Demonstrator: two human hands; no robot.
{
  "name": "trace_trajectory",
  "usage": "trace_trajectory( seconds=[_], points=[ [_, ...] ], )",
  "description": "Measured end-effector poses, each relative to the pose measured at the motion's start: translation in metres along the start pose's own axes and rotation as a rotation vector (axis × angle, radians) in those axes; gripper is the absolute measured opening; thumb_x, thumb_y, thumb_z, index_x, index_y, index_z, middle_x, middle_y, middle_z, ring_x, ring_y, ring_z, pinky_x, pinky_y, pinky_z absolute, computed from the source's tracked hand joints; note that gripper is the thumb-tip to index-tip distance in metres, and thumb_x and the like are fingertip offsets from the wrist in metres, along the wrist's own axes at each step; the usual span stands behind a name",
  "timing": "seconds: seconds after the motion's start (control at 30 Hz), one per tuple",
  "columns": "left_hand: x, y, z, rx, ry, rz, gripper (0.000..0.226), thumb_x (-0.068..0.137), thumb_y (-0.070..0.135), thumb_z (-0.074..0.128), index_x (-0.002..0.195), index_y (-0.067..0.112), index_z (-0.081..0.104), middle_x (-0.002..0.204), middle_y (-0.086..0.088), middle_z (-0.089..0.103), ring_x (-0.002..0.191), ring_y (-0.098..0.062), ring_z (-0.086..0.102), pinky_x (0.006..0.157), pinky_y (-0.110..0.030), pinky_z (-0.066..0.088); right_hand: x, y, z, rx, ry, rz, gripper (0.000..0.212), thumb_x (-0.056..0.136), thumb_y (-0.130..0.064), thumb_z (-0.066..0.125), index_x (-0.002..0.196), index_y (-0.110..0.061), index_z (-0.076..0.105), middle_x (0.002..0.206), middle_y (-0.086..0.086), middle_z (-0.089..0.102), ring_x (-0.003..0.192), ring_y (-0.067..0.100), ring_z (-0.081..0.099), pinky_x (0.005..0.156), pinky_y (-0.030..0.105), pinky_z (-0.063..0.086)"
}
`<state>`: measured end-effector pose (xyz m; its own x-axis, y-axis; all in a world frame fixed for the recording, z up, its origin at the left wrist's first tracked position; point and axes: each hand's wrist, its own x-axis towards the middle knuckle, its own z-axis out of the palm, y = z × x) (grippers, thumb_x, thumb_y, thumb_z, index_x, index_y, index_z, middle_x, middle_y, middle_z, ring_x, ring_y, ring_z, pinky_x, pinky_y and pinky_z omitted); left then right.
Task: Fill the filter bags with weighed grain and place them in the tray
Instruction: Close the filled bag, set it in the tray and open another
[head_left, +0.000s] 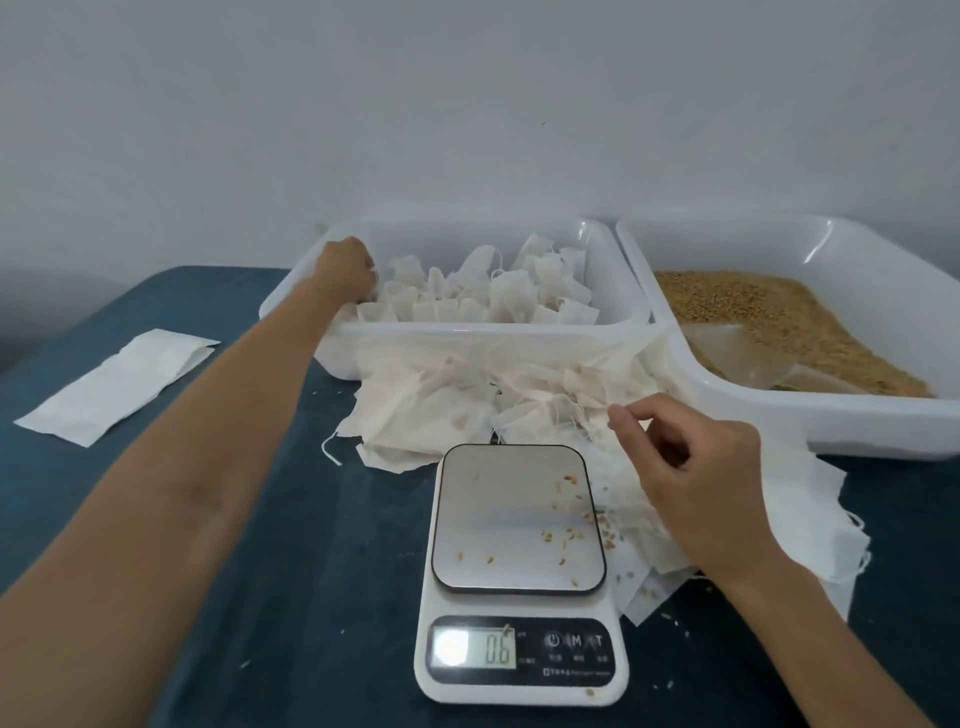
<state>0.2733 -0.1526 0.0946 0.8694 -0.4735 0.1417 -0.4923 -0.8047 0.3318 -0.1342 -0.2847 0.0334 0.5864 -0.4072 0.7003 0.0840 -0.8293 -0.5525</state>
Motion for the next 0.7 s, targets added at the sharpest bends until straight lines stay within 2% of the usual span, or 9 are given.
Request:
trace_trajectory(
  seconds=[0.1,0.27,0.33,0.4,0.43,0.5,0.6,0.7],
  points=[
    [0.003,-0.001,0.000,-0.043,0.047,0.024,0.023,0.095,-0.001,0.051,0.077,0.000,0.065,0.077,-0.015,0.064,0.076,-0.029,0.057,0.072,-0.035,0.049,0.000,-0.001,0.000,0.003,-0.008,0.005,0.024,0.098,-0.036,0.064,0.079,-0.022,0.068,0.053,-0.003,0.047,0.044,0.012,0.040,0.049,0.014,0.030],
    [0.006,-0.003,0.003,-0.078,0.019,0.034,0.020,0.094,-0.001,0.054,0.098,-0.006,0.072,0.095,-0.020,0.073,0.089,-0.034,0.066,0.081,-0.040,0.054,0.001,-0.003,-0.002,-0.003,-0.019,0.021,0.027,0.099,-0.037,0.063,0.079,-0.020,0.069,0.046,-0.010,0.041,0.042,0.013,0.040,0.047,0.019,0.032],
    [0.005,-0.003,0.003,-0.030,0.077,0.037,0.016,0.093,-0.005,0.053,0.086,-0.005,0.066,0.096,-0.025,0.071,0.094,-0.041,0.066,0.080,-0.042,0.053,0.001,-0.004,-0.003,-0.006,-0.019,0.031,0.026,0.098,-0.035,0.064,0.079,-0.019,0.069,0.046,-0.010,0.041,0.042,0.012,0.039,0.048,0.017,0.031],
    [0.009,-0.001,0.001,0.049,0.140,0.060,0.027,0.093,-0.010,0.050,0.069,0.002,0.053,0.085,-0.025,0.062,0.087,-0.043,0.061,0.075,-0.042,0.048,0.002,-0.004,-0.004,-0.020,-0.018,0.043,0.025,0.097,-0.035,0.065,0.078,-0.018,0.069,0.046,-0.011,0.039,0.042,0.011,0.038,0.048,0.016,0.029],
    [0.011,-0.001,-0.001,0.054,0.176,0.057,0.030,0.092,-0.013,0.048,0.067,0.005,0.049,0.083,-0.021,0.056,0.082,-0.040,0.056,0.072,-0.039,0.044,0.002,-0.004,-0.004,-0.022,-0.016,0.046,0.026,0.097,-0.035,0.065,0.078,-0.018,0.069,0.046,-0.012,0.038,0.042,0.011,0.037,0.049,0.015,0.028],
    [0.016,-0.001,-0.002,0.055,0.213,0.038,0.025,0.091,-0.013,0.048,0.074,0.003,0.056,0.083,-0.015,0.054,0.083,-0.033,0.052,0.073,-0.037,0.043,0.002,-0.004,-0.004,-0.020,-0.011,0.048,0.028,0.098,-0.037,0.066,0.078,-0.018,0.069,0.046,-0.014,0.036,0.042,0.009,0.036,0.049,0.013,0.027],
    [0.016,-0.004,0.004,0.025,0.095,0.036,0.016,0.093,-0.005,0.055,0.090,-0.004,0.071,0.089,-0.020,0.067,0.091,-0.036,0.063,0.084,-0.040,0.053,0.002,-0.004,-0.003,-0.010,-0.015,0.043,0.030,0.098,-0.040,0.062,0.078,-0.019,0.068,0.046,-0.016,0.035,0.042,0.009,0.037,0.050,0.014,0.028],
    [0.012,-0.006,0.010,0.032,0.029,0.027,0.012,0.090,-0.003,0.060,0.093,-0.006,0.071,0.094,-0.023,0.071,0.085,-0.034,0.061,0.079,-0.040,0.054,0.002,-0.004,-0.003,-0.008,-0.014,0.037,0.029,0.098,-0.040,0.060,0.078,-0.019,0.068,0.047,-0.018,0.035,0.042,0.008,0.038,0.051,0.012,0.028]
  ],
)
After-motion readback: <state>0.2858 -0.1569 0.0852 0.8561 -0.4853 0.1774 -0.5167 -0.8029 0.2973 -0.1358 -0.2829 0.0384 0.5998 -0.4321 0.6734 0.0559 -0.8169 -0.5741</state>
